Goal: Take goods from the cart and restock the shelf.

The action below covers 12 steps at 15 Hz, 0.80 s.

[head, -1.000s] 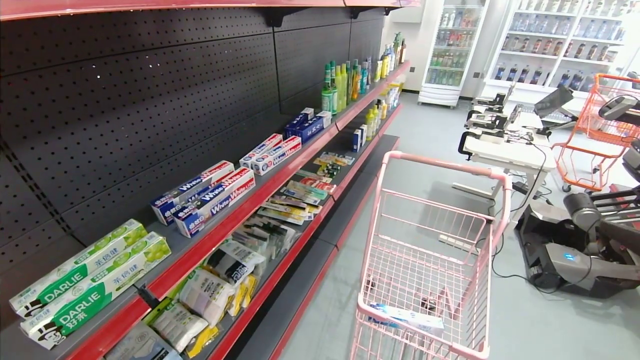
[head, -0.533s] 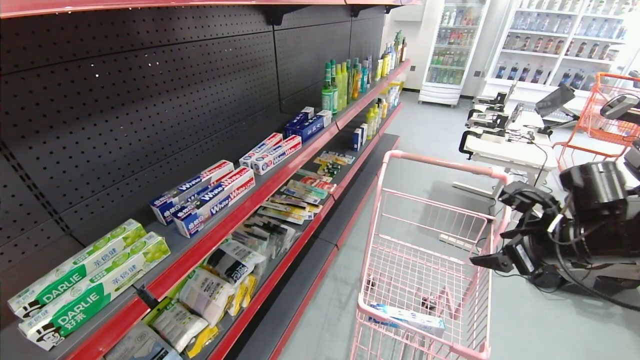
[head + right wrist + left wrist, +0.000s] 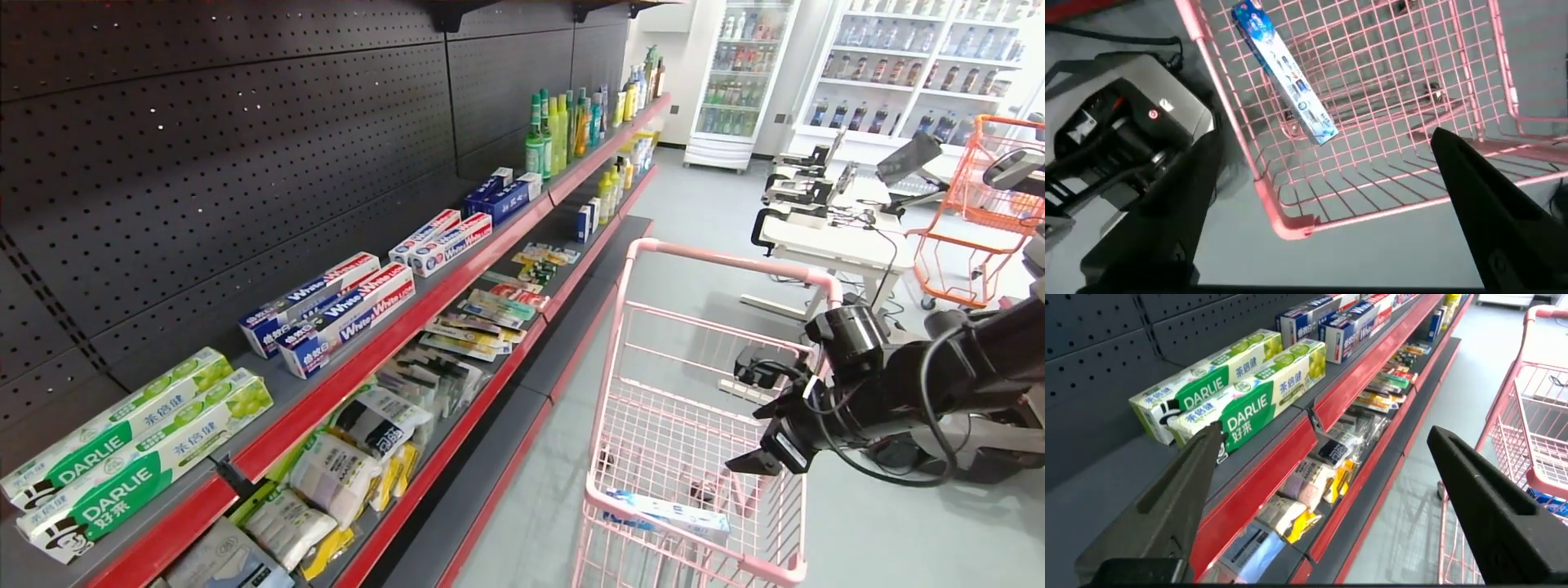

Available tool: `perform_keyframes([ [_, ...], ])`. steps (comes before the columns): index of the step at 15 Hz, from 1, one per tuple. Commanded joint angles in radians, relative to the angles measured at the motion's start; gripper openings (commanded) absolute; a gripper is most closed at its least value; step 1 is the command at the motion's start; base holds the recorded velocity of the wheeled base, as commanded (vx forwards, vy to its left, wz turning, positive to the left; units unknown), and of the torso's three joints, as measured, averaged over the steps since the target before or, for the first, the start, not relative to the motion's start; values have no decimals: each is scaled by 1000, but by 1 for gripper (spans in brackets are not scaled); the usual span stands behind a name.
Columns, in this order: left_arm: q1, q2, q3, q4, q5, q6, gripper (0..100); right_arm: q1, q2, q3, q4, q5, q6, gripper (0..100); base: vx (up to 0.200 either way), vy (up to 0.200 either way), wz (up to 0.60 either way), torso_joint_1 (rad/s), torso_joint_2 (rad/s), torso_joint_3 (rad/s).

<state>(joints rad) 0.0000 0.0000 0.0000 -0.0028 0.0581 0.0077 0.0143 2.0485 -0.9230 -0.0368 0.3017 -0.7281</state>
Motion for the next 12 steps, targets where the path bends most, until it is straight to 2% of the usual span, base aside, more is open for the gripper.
perform_keyframes([
  [1, 0, 0, 0, 0, 0, 0, 100, -2, 52, -22, 2, 0, -4, 100, 0, 0, 0, -159, 339, 173],
  [3, 0, 0, 0, 0, 0, 0, 100, -4, 65, -36, 2, 4, -17, 100, 0, 0, 0, -151, 332, 171],
  [7, 0, 0, 0, 0, 0, 0, 100, -40, 104, -30, 2, 31, -155, 100, 0, 0, 0, -152, 332, 179],
  [12, 0, 0, 0, 0, 0, 0, 100, -53, 134, -48, 2, 42, -202, 100, 0, 0, 0, -159, 349, 189],
])
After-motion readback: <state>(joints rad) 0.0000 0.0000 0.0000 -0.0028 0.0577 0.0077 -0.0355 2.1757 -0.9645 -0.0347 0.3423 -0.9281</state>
